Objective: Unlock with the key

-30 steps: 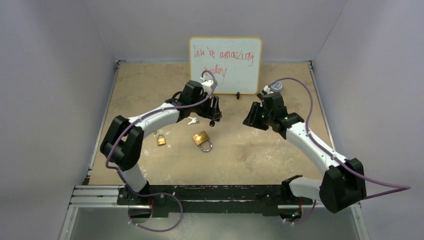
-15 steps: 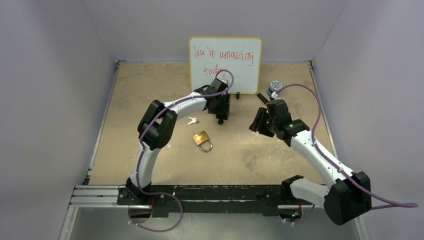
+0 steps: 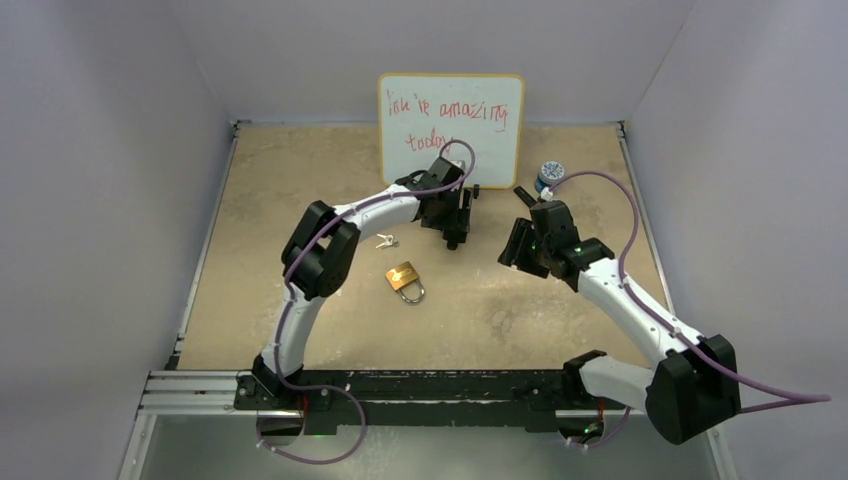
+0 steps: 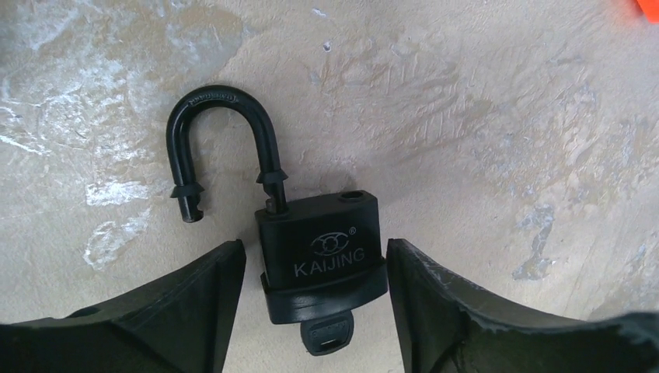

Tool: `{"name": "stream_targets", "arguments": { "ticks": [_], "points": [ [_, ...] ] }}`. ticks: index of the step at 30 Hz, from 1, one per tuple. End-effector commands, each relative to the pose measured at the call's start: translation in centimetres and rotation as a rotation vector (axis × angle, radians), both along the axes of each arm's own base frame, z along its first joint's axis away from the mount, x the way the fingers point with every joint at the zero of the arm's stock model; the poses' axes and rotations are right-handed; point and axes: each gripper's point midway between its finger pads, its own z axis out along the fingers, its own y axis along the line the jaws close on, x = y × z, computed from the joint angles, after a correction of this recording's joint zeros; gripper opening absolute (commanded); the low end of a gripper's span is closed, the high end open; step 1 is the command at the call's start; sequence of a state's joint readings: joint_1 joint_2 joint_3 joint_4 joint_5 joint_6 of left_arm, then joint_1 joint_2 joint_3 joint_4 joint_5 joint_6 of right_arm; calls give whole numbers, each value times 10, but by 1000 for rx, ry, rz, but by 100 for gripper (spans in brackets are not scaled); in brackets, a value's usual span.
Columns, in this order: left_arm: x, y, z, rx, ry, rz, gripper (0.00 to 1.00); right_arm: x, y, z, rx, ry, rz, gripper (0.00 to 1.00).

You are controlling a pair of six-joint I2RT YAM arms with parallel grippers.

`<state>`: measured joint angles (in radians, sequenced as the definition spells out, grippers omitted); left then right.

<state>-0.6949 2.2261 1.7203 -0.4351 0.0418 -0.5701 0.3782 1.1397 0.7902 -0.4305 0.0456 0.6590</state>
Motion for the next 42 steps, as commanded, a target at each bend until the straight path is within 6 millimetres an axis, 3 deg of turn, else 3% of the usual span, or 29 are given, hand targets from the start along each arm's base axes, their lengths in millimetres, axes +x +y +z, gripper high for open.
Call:
{"name": "stream_targets", "arguments": {
  "ticks": [1, 6, 8, 14, 19, 23, 26, 29, 36, 42],
  "points": [
    [8, -4, 45, -54, -113, -49, 71, 15, -3, 12, -27, -52, 4, 58],
    [6, 2, 65, -77, -166, -38, 73, 21, 4, 20, -9, -89, 38, 60],
    [8, 8, 81, -100, -215, -10, 72, 24, 8, 22, 9, -111, 55, 61],
    [24, 50, 149, -228, -405, 207, 72, 47, 26, 27, 15, -126, 151, 62],
    [16, 87, 174, -199, -498, 284, 71, 56, 74, 28, 104, -109, 317, 59],
    [10, 141, 188, -110, -541, 414, 71, 62, 114, 27, 93, -77, 367, 59],
    [7, 179, 194, -70, -528, 522, 71, 68, 143, 21, 147, -25, 377, 59],
    [-3, 203, 190, -21, -532, 555, 71, 79, 161, 8, 119, 0, 387, 59],
    [-29, 236, 168, 35, -506, 564, 70, 108, 202, -7, 12, -11, 429, 59],
    [-41, 260, 157, 90, -481, 604, 68, 114, 242, -31, -67, -12, 524, 57]
  ]
}}
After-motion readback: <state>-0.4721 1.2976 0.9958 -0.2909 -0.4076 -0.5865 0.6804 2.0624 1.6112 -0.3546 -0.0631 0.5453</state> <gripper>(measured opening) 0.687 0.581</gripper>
